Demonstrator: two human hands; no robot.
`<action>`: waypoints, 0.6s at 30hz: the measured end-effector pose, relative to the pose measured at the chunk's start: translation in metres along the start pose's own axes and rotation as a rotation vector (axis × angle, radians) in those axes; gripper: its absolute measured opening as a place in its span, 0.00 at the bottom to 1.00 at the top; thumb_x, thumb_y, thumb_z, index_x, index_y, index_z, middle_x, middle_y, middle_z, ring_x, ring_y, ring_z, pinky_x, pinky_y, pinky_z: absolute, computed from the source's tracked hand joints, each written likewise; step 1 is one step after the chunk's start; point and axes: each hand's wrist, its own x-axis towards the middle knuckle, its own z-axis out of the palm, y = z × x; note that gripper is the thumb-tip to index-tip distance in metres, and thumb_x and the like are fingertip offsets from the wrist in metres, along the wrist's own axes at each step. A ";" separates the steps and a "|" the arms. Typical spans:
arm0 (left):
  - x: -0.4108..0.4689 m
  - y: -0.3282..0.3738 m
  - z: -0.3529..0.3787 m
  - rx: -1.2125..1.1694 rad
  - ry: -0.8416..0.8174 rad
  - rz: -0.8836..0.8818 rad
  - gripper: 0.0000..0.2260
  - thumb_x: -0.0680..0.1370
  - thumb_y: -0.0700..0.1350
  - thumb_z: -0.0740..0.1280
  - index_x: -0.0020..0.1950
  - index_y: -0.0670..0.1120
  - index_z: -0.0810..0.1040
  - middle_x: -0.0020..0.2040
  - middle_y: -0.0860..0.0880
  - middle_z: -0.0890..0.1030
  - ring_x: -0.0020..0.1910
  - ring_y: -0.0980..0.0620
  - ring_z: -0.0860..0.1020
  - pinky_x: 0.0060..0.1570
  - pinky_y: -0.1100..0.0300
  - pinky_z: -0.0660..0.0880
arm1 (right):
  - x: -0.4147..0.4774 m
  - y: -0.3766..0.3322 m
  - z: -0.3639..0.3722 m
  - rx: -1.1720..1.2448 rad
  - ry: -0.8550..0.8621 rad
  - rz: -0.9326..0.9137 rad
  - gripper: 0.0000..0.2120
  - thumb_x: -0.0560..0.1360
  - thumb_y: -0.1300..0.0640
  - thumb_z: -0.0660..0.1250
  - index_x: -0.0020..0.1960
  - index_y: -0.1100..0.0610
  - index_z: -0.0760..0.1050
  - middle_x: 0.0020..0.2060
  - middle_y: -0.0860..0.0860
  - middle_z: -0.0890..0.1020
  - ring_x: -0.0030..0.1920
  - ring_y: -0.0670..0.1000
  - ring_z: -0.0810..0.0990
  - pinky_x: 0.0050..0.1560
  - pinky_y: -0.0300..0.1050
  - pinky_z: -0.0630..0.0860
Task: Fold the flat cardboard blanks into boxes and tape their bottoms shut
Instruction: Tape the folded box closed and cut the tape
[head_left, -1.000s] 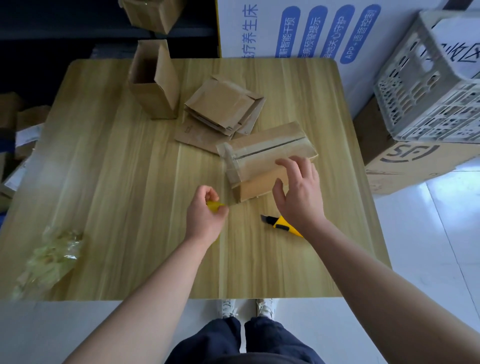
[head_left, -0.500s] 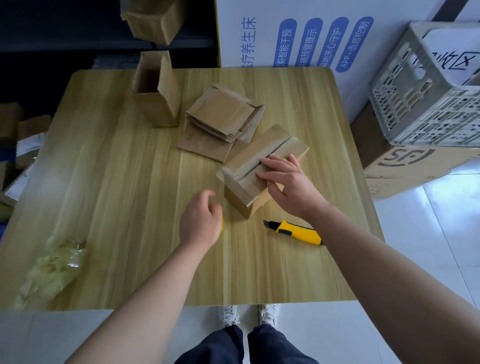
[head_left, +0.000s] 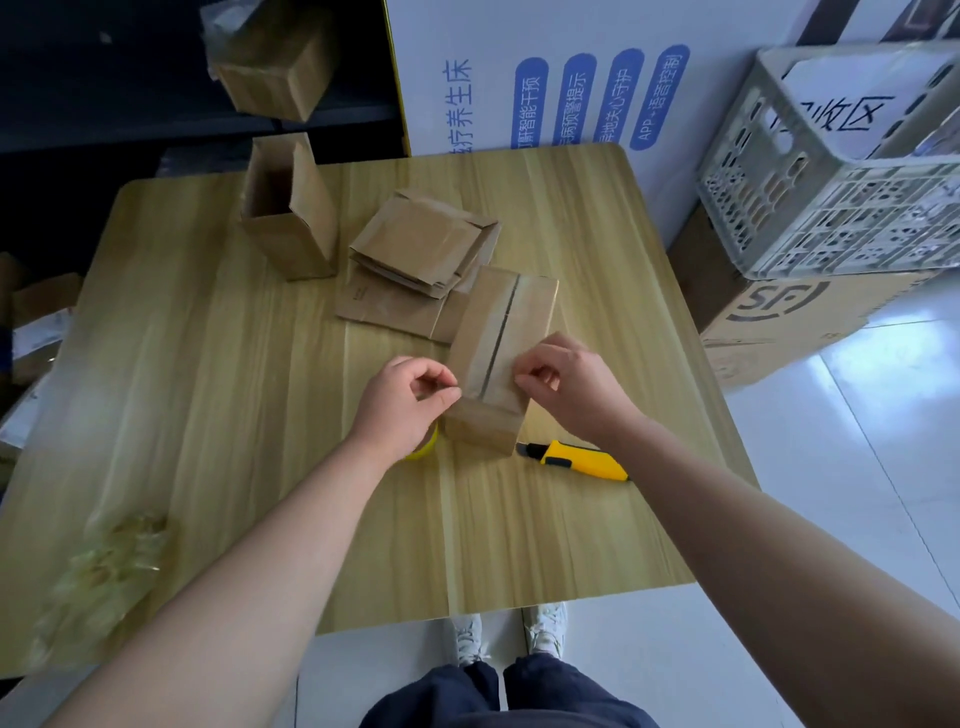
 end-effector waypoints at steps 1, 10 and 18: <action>0.001 0.001 -0.003 0.008 -0.027 0.000 0.09 0.71 0.42 0.76 0.40 0.54 0.80 0.49 0.48 0.79 0.44 0.50 0.80 0.52 0.57 0.78 | -0.006 -0.001 0.002 0.026 -0.009 0.005 0.02 0.74 0.56 0.71 0.47 0.53 0.81 0.46 0.47 0.75 0.41 0.41 0.75 0.47 0.33 0.73; 0.015 0.012 -0.020 0.224 -0.258 0.078 0.09 0.67 0.47 0.79 0.40 0.52 0.79 0.44 0.53 0.78 0.44 0.52 0.78 0.48 0.57 0.76 | -0.015 -0.002 0.012 0.022 -0.031 0.037 0.11 0.67 0.59 0.78 0.47 0.57 0.79 0.47 0.47 0.73 0.40 0.36 0.72 0.45 0.23 0.67; 0.026 0.016 -0.029 0.429 -0.399 0.274 0.08 0.69 0.48 0.77 0.41 0.51 0.79 0.42 0.54 0.77 0.40 0.54 0.77 0.46 0.58 0.76 | -0.009 0.003 0.006 -0.070 -0.097 -0.019 0.12 0.66 0.56 0.78 0.42 0.50 0.75 0.44 0.44 0.72 0.39 0.40 0.73 0.43 0.30 0.70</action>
